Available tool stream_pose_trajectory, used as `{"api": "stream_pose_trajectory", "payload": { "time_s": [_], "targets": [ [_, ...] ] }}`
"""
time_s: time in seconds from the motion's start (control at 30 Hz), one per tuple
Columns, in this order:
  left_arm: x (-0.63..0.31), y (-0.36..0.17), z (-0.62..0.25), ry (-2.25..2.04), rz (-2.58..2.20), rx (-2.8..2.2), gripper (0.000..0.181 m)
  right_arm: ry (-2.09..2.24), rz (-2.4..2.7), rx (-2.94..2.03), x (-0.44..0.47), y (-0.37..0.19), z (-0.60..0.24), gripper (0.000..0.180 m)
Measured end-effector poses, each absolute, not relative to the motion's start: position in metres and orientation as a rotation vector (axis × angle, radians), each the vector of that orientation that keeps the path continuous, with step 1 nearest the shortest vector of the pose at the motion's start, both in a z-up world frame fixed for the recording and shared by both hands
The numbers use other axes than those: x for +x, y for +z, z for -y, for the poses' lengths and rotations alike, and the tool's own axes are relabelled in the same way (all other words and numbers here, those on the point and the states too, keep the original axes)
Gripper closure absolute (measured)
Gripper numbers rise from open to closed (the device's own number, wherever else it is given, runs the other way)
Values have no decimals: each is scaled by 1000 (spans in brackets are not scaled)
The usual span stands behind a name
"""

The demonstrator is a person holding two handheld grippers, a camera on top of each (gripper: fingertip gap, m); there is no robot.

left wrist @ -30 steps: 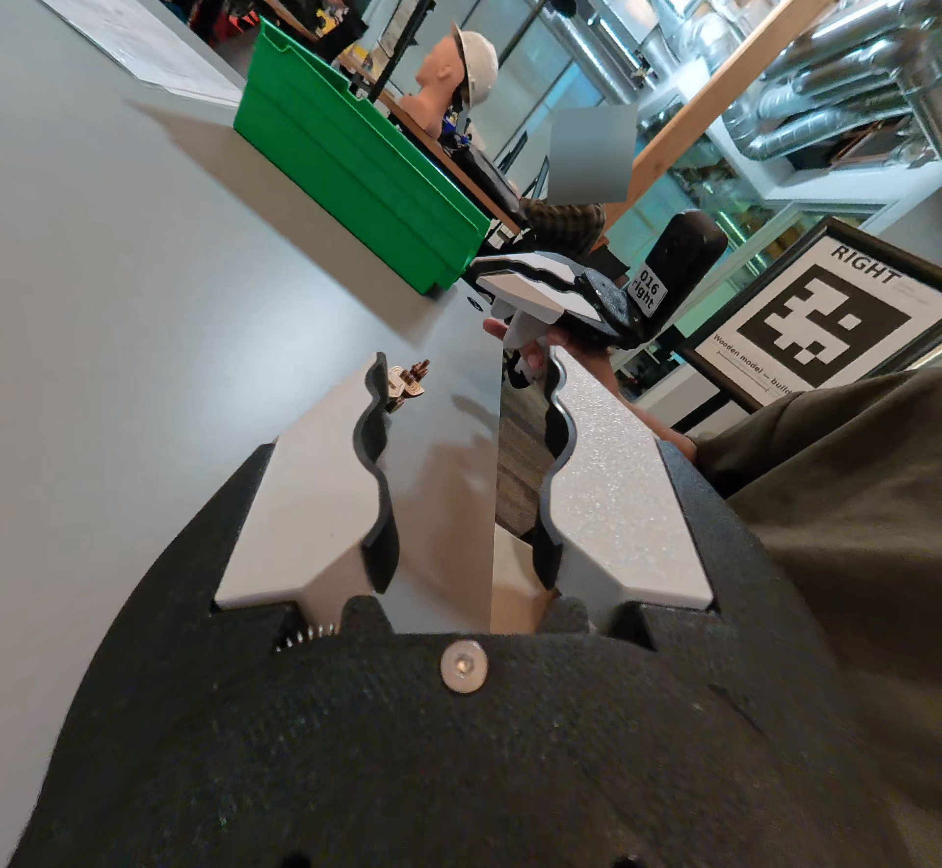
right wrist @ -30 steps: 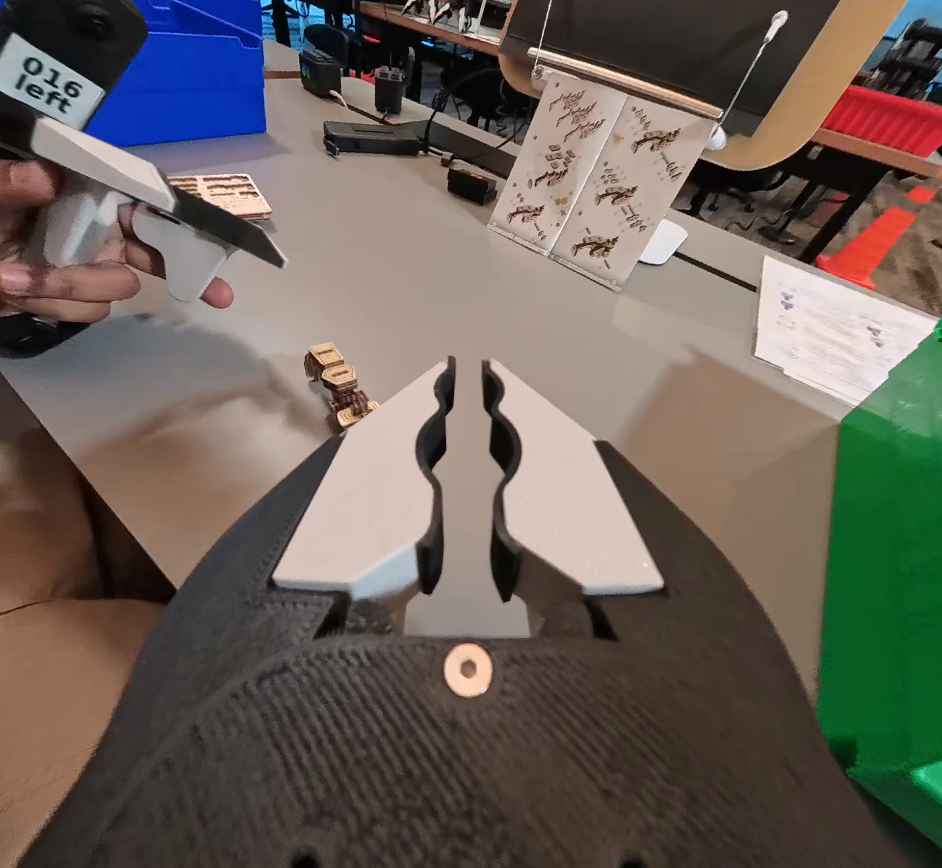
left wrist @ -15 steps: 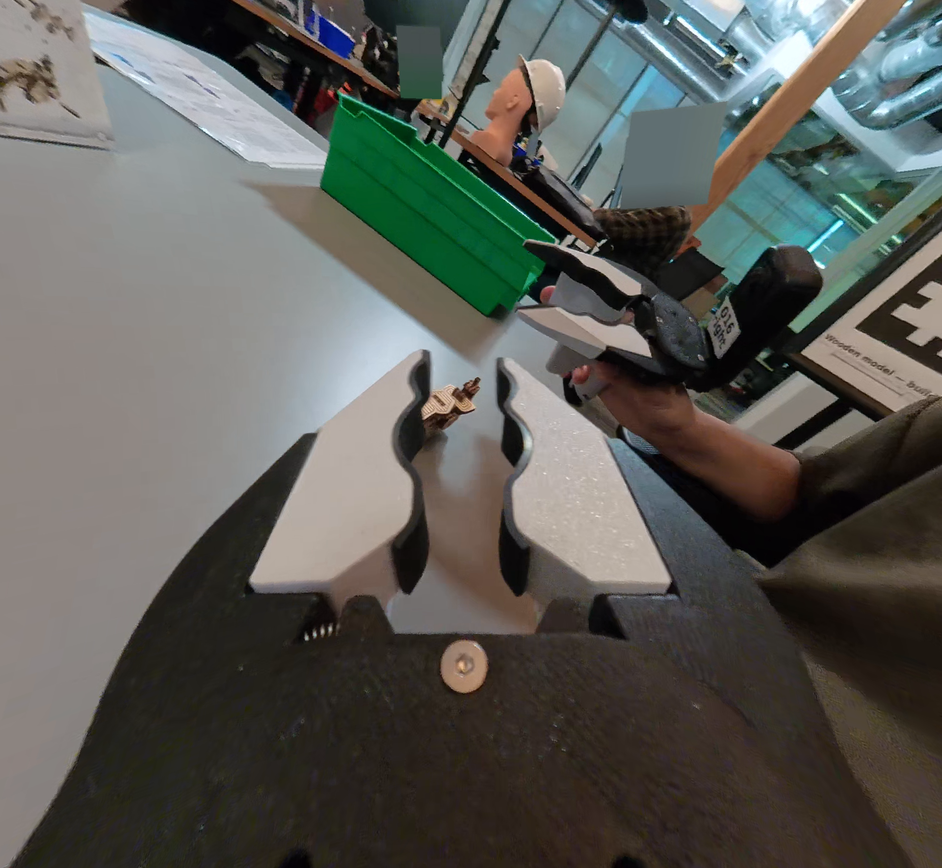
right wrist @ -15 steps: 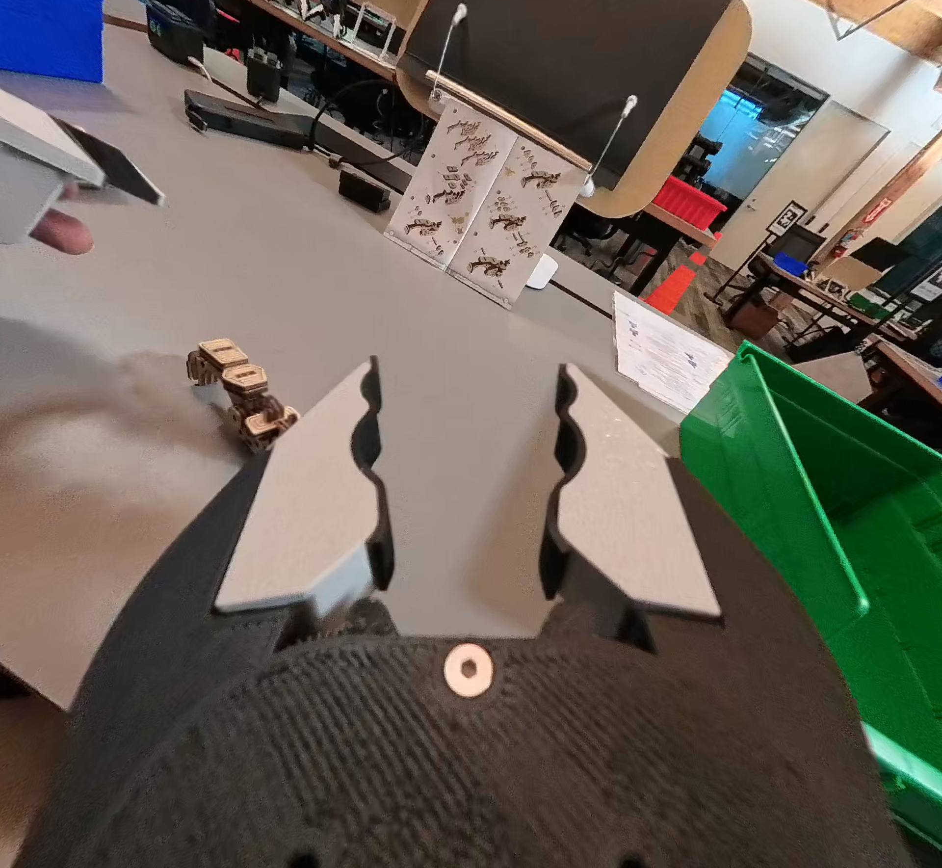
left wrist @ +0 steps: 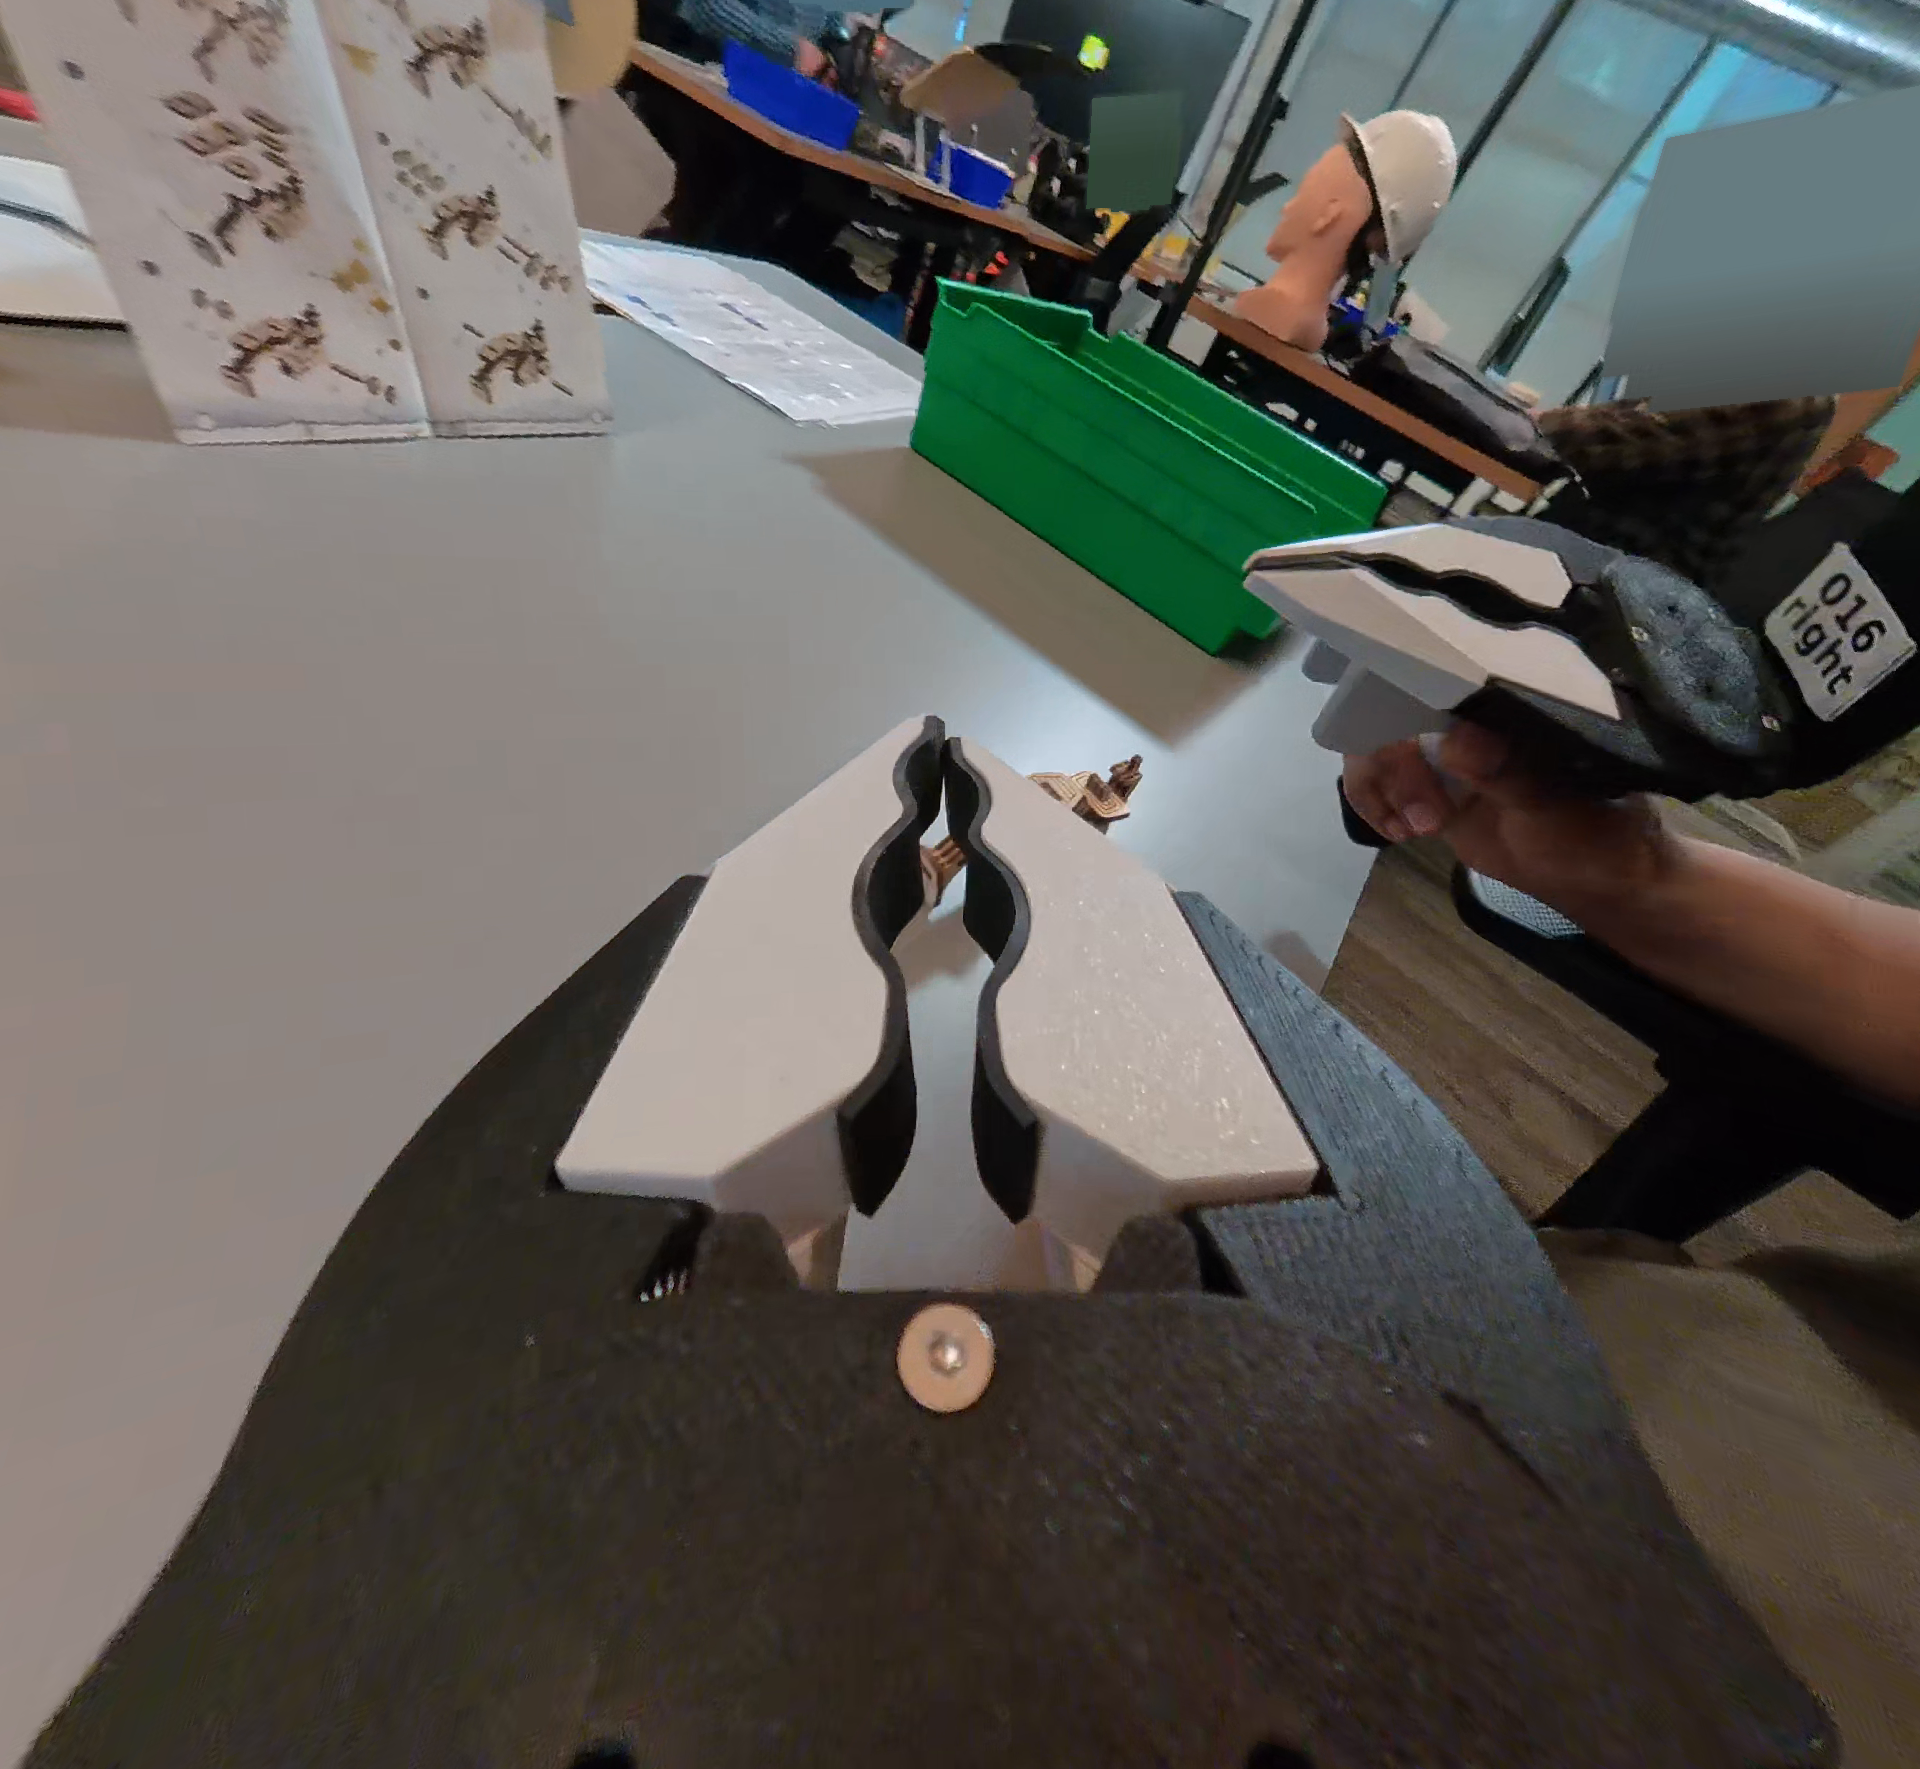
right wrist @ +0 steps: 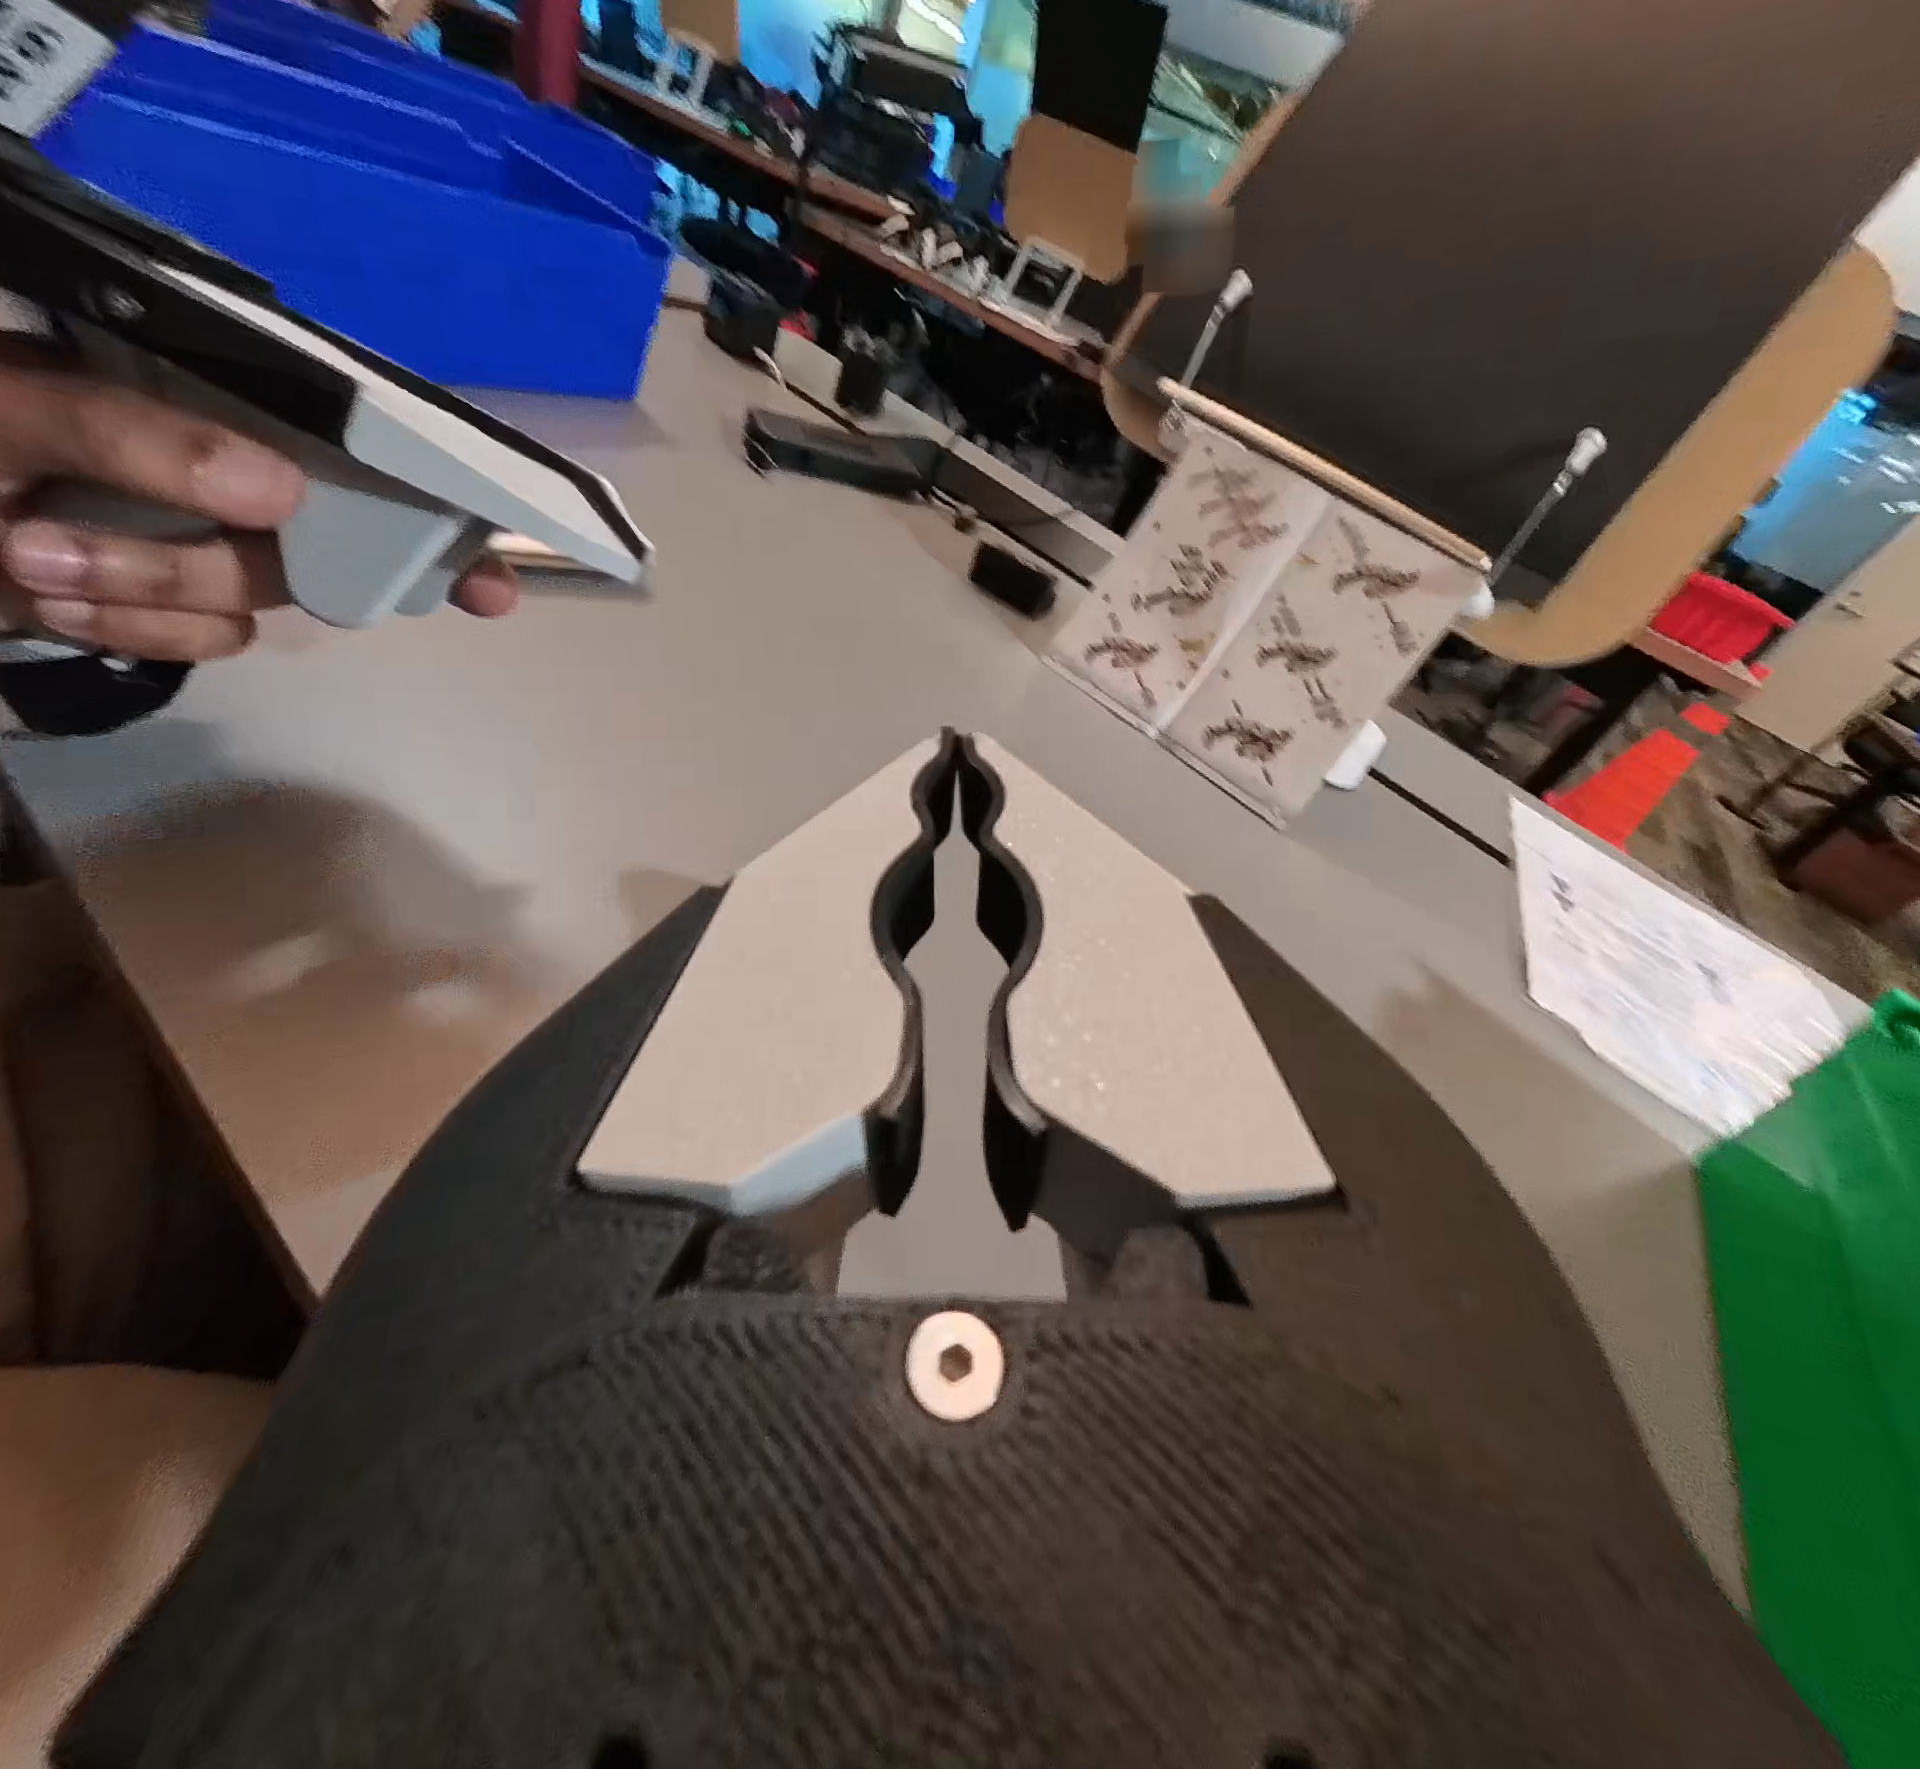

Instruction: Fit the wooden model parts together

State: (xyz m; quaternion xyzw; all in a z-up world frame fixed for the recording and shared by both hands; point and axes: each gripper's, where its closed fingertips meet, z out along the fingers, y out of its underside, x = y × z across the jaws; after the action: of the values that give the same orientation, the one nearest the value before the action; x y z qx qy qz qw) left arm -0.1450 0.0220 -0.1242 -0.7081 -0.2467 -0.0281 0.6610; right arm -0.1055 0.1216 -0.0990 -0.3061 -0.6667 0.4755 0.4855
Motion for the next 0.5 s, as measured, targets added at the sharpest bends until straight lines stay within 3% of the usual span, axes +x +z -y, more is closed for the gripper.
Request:
{"api": "stream_pose_trajectory", "payload": {
  "time_s": [0.03,0.3,0.5],
  "targets": [
    [-147,-123,-16,-39,570,-1591,181,1188,1622,-714,-105,-95,-113,180],
    [-150,-127,26,145,679,-1556,181,1355,1738,-537,-112,-96,-60,180],
    [-165,-116,86,315,764,-1486,181,1687,1808,-595,-120,-91,-37,135]
  ]
}}
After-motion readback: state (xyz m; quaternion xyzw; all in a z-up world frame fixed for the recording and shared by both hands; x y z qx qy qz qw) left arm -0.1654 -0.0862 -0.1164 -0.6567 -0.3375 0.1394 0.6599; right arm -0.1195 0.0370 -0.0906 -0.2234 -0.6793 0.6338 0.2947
